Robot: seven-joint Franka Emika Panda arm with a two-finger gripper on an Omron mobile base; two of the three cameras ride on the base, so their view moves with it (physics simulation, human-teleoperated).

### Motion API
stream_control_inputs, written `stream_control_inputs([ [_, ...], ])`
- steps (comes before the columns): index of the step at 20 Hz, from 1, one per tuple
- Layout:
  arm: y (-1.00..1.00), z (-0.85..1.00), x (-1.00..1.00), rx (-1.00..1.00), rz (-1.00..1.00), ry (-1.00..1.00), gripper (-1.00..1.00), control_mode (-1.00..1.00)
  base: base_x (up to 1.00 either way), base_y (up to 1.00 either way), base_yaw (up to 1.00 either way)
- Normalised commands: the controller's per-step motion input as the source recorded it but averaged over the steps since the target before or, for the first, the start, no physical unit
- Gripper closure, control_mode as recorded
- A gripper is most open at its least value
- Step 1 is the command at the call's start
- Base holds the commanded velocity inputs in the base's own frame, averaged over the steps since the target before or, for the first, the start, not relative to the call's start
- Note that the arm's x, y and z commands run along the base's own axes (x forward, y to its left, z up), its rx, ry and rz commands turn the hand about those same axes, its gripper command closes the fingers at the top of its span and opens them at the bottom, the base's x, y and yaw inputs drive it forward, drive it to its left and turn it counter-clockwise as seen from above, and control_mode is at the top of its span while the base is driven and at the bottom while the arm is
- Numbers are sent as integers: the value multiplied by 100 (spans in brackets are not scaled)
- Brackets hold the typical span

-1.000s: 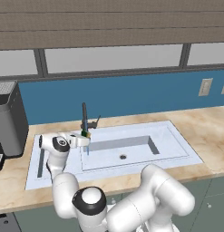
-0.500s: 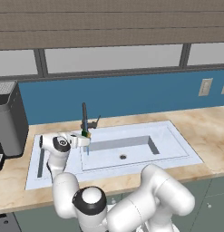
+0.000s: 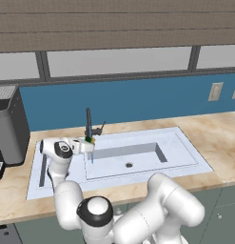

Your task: Soak the sponge with water for a few seconds and then drop it inside the sink.

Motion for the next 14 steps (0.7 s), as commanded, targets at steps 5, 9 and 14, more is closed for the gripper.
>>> stream_control_inputs([
  [5, 0, 21, -35, 3, 0, 0, 100, -100, 0, 0, 0],
  [9, 0, 5, -54, 5, 0, 0, 100, -100, 0, 0, 0],
  [14, 0, 4, -57, 6, 0, 0, 100, -100, 0, 0, 0],
])
